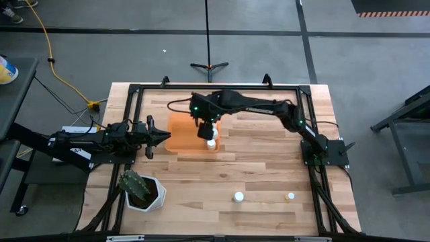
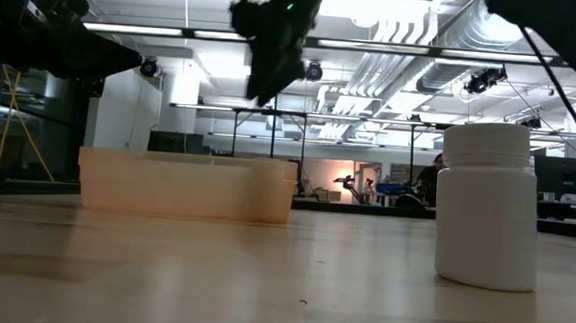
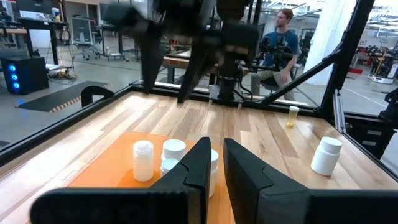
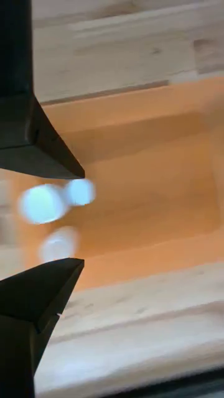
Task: Pick and place pill bottles into a basket
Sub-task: Put the yellow pill bottle in the orange bin
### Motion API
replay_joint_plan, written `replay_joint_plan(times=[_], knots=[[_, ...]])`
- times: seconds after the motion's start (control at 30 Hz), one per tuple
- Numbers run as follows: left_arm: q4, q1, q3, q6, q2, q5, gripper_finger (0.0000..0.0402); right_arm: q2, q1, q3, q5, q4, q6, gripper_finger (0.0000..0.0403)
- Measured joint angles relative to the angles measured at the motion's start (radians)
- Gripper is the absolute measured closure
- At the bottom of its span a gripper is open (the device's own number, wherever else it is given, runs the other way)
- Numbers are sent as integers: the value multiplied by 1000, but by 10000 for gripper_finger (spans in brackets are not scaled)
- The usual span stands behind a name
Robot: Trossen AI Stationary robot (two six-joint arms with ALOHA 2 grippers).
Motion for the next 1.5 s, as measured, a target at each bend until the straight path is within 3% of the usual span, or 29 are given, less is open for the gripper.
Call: replay_joint_plan(times=[0.23, 0.5, 0.7, 0.83, 1.13, 1.3, 1.5], knots=[[0, 0, 0, 0, 0, 3, 323, -88, 73, -1, 100, -182, 111, 195], [0, 0, 0, 0, 7, 8, 323, -104, 262, -9, 277, -390, 237, 195], [0, 0, 0, 0, 7, 9, 323, -120, 369, -120, 229, -349, 240, 198], [0, 0, 0, 0, 7, 9, 323, -119, 426, -276, 275, -93, 132, 202], [0, 0, 0, -3, 7, 9, 323, -161, 421, -561, 200, 588, -95, 204], [0, 0, 0, -3, 7, 9, 323, -294, 428, -732, 176, 961, -203, 210], [0, 0, 0, -3, 12, 10, 323, -503, 396, -1106, 163, 1399, -252, 215]])
